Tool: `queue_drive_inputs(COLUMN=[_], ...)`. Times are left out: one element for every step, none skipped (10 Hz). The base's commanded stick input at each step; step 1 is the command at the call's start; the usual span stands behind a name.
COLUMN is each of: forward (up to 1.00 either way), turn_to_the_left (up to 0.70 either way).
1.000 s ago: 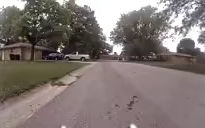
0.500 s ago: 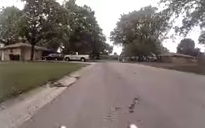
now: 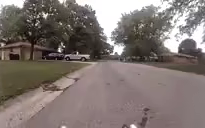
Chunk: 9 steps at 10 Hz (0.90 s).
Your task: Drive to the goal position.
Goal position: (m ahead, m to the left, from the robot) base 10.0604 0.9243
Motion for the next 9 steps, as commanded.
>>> queue_drive_inputs(forward=[0.7, 0.7, 0.7, 0.7, 0.7, 0.7, 0.7, 0.7, 0.7], turn_to_the_left=[0.0, 0.0, 0.0, 0.0, 0.0, 0.0, 0.0, 0.0, 0.25])
